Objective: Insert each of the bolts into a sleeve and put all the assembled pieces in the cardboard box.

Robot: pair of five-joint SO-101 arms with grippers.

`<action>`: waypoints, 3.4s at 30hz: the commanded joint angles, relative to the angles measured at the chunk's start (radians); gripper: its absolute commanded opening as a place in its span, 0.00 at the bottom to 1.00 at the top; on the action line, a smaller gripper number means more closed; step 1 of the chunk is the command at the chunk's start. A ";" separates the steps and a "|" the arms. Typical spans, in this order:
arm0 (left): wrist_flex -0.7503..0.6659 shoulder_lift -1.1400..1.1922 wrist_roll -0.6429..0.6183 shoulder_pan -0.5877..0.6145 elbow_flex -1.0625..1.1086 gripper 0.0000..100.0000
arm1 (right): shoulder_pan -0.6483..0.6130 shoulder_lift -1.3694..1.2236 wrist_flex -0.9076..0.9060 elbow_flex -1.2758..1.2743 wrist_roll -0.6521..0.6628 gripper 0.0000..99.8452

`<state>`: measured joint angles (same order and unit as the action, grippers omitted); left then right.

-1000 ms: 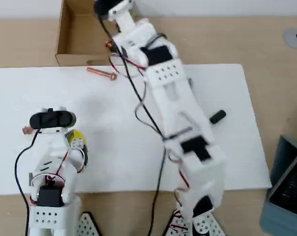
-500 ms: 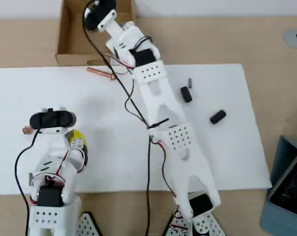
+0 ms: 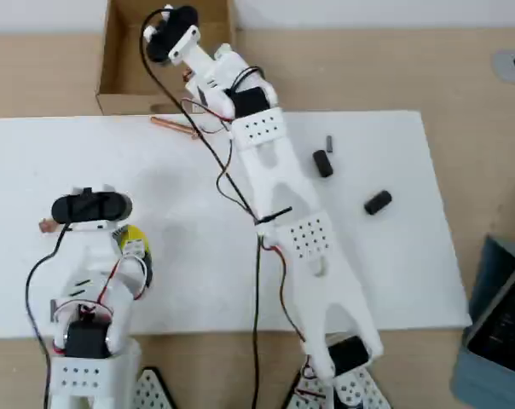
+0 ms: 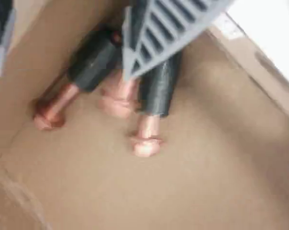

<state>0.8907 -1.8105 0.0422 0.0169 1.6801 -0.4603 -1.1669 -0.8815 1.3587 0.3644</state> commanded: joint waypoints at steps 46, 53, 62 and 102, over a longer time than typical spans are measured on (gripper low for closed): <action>0.000 -0.007 0.000 0.008 0.014 0.00 | 0.093 0.438 -0.908 0.242 0.005 0.01; 0.000 -0.007 0.000 0.008 0.014 0.00 | 0.163 0.615 -0.907 -0.065 0.005 0.01; 0.000 -0.007 0.000 0.009 0.014 0.00 | 0.232 0.805 -0.907 -0.518 -0.080 0.01; 0.000 -0.007 0.000 0.009 0.014 0.00 | 0.378 0.211 -0.879 -0.298 -0.080 0.16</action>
<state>0.8907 -1.8105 0.0422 0.0169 1.6801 -0.1028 -0.9306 -1.7668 0.9950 0.2862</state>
